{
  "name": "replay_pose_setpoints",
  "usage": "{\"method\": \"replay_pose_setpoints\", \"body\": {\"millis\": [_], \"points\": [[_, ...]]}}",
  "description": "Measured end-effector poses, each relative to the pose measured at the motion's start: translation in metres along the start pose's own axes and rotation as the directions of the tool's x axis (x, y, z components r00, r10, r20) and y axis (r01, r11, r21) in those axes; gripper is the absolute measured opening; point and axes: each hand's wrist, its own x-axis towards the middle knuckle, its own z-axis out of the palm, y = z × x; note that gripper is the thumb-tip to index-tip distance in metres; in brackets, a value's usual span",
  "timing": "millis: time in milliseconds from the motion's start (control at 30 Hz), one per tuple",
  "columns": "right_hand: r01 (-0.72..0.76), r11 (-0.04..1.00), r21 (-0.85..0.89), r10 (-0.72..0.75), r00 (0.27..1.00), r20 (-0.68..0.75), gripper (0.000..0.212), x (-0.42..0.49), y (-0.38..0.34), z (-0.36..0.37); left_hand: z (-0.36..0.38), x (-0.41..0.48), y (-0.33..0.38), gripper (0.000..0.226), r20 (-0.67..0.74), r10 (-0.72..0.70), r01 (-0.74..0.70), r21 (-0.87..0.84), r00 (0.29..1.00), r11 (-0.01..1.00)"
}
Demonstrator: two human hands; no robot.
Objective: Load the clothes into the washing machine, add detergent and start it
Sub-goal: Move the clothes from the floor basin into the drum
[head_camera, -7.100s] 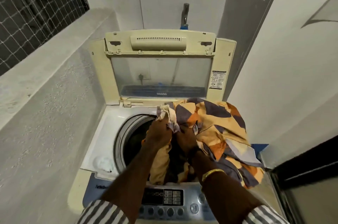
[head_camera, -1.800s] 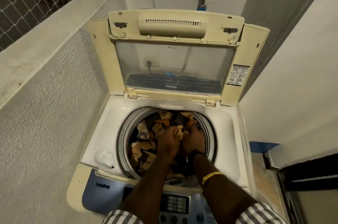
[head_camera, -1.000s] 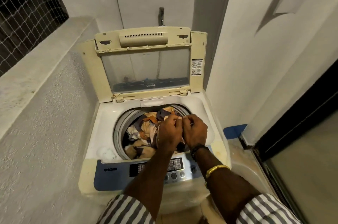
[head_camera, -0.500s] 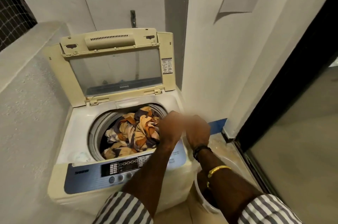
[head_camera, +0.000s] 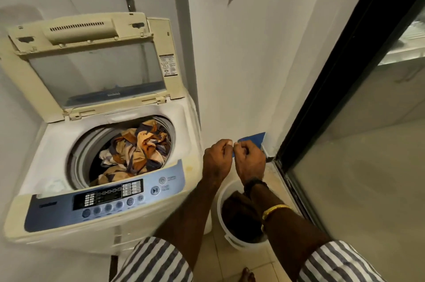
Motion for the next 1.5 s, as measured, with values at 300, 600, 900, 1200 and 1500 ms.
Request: {"method": "replay_pose_setpoints", "body": {"millis": [300, 600, 900, 1200, 1500], "points": [[-0.041, 0.986, -0.159, 0.054, 0.995, 0.082, 0.016, 0.012, 0.05, -0.038, 0.055, -0.023, 0.006, 0.044, 0.111, -0.135, 0.126, 0.086, 0.985, 0.988], [-0.248, 0.946, -0.21, 0.284, 0.944, 0.166, 0.042, 0.01, 0.115, -0.039, 0.086, -0.037, -0.034, 0.046, 0.306, -0.289, 0.233, 0.206, 0.907, 0.951], [-0.27, 0.886, -0.376, 0.337, 0.933, 0.125, 0.049, 0.011, 0.177, -0.022, 0.123, -0.032, -0.093, 0.052, 0.487, -0.392, 0.303, 0.255, 0.78, 0.918], [-0.407, 0.819, -0.405, 0.503, 0.848, 0.165, 0.074, -0.016, 0.287, -0.001, 0.175, -0.073, -0.16, 0.052, 0.567, -0.529, 0.451, 0.286, 0.632, 0.845], [-0.493, 0.771, -0.403, 0.61, 0.753, 0.246, 0.086, -0.017, 0.403, 0.04, 0.24, -0.078, -0.26, 0.07, 0.534, -0.661, 0.587, 0.334, 0.527, 0.737]]}}
